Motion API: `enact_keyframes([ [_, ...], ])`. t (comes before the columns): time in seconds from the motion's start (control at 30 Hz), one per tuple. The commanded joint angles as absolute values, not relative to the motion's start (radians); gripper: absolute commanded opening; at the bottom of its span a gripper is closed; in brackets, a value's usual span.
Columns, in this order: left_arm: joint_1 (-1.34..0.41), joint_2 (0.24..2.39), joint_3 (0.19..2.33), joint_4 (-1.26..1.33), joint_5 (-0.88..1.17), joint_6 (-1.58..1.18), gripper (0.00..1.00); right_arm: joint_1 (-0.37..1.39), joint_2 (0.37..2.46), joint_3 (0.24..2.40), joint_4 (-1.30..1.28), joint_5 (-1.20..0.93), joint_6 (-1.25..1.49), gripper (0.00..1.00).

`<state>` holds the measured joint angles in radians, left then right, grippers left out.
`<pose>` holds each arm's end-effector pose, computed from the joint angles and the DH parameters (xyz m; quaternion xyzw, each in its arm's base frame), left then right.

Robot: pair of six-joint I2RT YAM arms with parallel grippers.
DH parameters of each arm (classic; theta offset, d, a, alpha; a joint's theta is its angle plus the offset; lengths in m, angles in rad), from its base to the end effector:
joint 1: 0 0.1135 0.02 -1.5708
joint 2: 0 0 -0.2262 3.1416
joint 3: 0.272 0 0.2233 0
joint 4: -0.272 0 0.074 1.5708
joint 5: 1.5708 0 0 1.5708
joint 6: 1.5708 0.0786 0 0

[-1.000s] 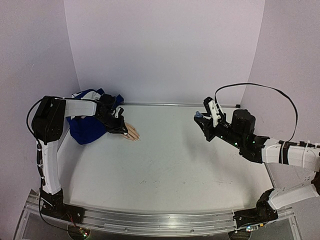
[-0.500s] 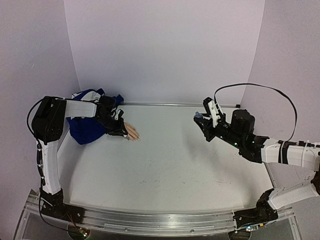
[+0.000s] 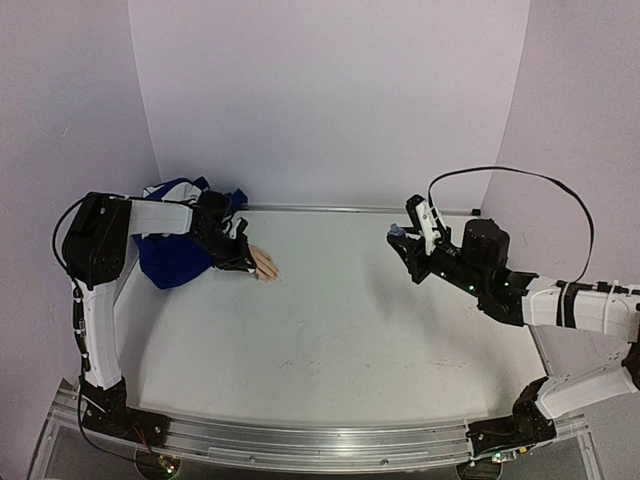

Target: Paint the nails

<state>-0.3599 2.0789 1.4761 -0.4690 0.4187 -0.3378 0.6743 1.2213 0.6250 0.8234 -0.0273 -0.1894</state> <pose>0.3734 -0.1747 0.1106 0.0618 0.9473 -0.2718 0.1581 0.2352 0.1908 0.2892 -0.2702 0.5608 0.1961 0.7577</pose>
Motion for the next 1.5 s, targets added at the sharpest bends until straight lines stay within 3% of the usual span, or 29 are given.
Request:
enact_keyframes([
  [0.0, -0.358, 1.991, 1.468, -0.431, 0.426, -0.338, 0.0, 0.669, 1.211, 0.653, 0.897, -0.038, -0.177, 0.0],
  [1.47, -0.404, 2.017, 1.512, -0.471, 0.274, -0.281, 0.0, 0.669, 1.234, 0.654, 0.912, -0.052, -0.181, 0.0],
])
